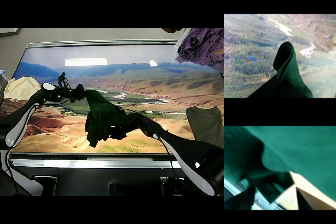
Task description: Fold the clothes and pants, and hang the long-sleeved shirts on hangers.
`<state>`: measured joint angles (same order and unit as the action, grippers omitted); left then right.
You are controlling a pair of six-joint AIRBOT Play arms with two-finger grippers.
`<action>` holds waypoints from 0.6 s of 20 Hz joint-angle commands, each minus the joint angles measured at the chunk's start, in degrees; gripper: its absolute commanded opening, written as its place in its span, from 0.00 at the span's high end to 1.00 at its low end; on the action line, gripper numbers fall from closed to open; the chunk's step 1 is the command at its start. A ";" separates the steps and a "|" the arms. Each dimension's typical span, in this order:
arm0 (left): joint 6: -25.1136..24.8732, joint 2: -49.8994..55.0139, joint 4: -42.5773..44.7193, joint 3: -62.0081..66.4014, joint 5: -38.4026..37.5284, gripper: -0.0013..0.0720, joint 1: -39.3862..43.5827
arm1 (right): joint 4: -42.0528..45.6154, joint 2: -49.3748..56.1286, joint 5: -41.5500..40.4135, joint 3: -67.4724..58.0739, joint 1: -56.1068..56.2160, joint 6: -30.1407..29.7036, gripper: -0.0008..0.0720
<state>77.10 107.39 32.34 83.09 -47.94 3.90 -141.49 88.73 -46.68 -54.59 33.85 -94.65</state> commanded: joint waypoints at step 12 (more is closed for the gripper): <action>3.82 -11.54 10.47 7.76 -6.54 0.96 -9.35 | 12.72 -18.25 -2.71 -11.89 -20.39 3.65 0.96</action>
<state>78.39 100.62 36.32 87.09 -51.99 -2.63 -134.85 76.71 -45.25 -60.34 20.71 -91.81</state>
